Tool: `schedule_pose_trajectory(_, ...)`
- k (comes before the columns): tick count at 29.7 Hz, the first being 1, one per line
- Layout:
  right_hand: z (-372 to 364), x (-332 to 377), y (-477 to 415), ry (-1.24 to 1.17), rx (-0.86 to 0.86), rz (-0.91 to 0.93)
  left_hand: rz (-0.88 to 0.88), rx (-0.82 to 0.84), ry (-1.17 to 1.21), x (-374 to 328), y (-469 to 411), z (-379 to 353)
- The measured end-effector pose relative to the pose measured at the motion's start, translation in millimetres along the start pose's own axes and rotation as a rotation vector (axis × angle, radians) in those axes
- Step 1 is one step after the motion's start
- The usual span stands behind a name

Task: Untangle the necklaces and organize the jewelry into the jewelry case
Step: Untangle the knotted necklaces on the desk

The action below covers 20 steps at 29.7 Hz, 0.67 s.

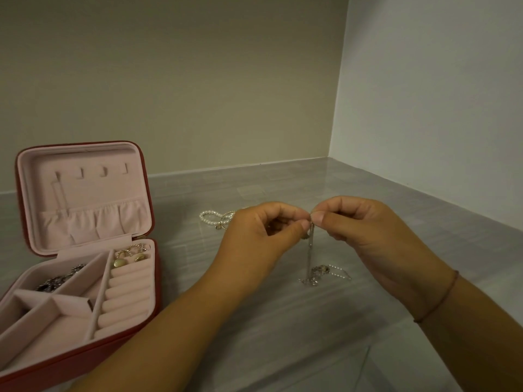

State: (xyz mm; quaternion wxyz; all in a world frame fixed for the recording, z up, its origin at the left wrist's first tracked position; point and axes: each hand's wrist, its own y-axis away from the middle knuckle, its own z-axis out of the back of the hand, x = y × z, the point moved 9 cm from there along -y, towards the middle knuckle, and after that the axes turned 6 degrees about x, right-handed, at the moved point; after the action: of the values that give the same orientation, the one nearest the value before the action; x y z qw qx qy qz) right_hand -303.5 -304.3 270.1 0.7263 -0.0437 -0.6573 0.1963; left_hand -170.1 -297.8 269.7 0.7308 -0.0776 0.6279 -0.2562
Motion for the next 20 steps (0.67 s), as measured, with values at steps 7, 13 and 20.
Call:
schedule_pose_trajectory(7, -1.4, 1.9, -1.3, 0.088, -0.011, 0.014, 0.092, -0.013, 0.033, 10.9, -3.5, 2.3)
schedule_pose_trajectory(13, -11.1, 4.5, -2.4, 0.088, 0.034, 0.038, 0.286, 0.057, 0.388, 33.5, -3.1, -9.7)
schedule_pose_trajectory(20, -0.5, -9.3, -5.8, -0.123, -0.009, -0.07, 0.375, 0.093, 0.923, 36.6, -1.7, -8.3)
